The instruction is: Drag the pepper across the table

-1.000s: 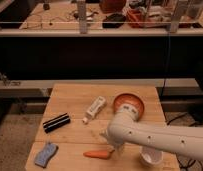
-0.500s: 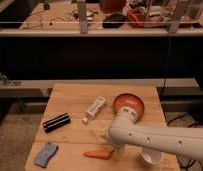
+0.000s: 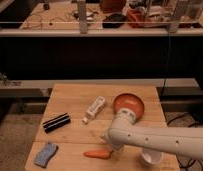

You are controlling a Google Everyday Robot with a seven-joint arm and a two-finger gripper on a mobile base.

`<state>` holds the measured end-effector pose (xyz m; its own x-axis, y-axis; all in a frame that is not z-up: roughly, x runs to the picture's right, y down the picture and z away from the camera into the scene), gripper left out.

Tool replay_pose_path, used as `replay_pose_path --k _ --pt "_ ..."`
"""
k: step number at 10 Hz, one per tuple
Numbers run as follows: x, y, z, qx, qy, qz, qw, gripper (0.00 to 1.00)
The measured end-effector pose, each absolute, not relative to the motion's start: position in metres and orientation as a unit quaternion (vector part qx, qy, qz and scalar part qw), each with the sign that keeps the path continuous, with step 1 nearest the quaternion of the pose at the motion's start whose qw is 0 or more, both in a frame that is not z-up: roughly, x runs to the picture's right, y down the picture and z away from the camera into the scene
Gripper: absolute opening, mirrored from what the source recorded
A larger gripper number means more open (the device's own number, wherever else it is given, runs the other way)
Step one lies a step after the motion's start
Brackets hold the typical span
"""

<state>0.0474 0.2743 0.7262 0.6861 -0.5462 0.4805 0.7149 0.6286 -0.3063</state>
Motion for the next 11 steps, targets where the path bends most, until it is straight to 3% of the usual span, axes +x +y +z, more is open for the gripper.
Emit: replay_pose_path --k 11 --pt "0.0419 0.2815 0.7359 -0.245 -0.164 -0.351 0.889 0.80"
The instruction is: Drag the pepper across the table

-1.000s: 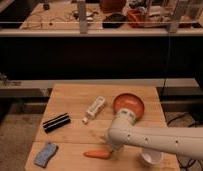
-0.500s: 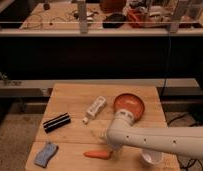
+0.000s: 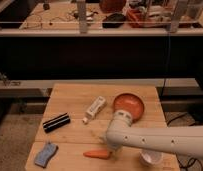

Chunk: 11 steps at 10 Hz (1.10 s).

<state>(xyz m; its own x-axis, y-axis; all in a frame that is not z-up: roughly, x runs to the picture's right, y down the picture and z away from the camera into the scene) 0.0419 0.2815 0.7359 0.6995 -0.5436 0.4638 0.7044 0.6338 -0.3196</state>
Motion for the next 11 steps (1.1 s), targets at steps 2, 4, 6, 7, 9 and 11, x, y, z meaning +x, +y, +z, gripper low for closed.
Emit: replay_pose_path --k 2,4,6,7,9,11 --pt "0.041 0.283 0.739 -0.244 -0.162 -0.351 0.890 0.80" --pt "0.039 0.283 0.740 -0.243 -0.159 -0.351 0.890 0.80" --pt "0.039 0.284 0.742 -0.243 -0.155 -0.349 0.892 0.80" --pt "0.039 0.284 0.744 -0.243 -0.154 -0.348 0.892 0.80" --pt "0.037 0.284 0.746 -0.242 -0.152 -0.348 0.893 0.80" --pt "0.037 0.284 0.748 -0.242 -0.150 -0.346 0.894 0.80"
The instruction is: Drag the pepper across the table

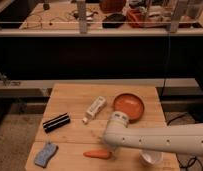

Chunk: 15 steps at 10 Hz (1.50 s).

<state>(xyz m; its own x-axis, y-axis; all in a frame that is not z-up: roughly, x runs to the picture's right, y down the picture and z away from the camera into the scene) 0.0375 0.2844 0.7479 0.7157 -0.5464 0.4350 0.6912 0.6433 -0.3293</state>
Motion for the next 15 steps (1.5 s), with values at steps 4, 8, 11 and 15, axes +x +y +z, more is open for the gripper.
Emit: replay_pose_path --k 4,8,11,15 --pt "0.038 0.285 0.752 -0.244 -0.147 -0.341 0.896 0.80" --pt "0.040 0.284 0.756 -0.245 -0.145 -0.335 0.898 0.80" --pt "0.039 0.283 0.758 -0.246 -0.144 -0.331 0.900 0.80" --pt "0.040 0.281 0.762 -0.249 -0.145 -0.324 0.901 0.73"
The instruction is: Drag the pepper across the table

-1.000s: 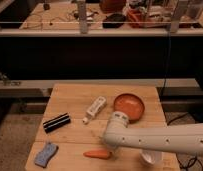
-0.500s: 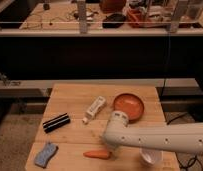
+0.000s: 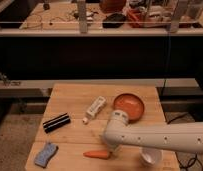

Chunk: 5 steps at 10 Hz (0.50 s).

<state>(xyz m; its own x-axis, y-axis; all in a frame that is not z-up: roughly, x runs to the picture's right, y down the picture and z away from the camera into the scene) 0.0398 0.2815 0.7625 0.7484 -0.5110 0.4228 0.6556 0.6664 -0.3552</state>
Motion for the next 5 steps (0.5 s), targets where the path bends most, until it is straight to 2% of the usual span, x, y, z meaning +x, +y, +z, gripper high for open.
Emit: replay_pose_path --k 2,3,5 --pt "0.0398 0.2816 0.7630 -0.251 -0.146 -0.321 0.901 0.64" --pt "0.0403 0.2816 0.7638 -0.253 -0.147 -0.320 0.901 0.54" --pt "0.0412 0.2806 0.7651 -0.253 -0.146 -0.318 0.902 0.45"
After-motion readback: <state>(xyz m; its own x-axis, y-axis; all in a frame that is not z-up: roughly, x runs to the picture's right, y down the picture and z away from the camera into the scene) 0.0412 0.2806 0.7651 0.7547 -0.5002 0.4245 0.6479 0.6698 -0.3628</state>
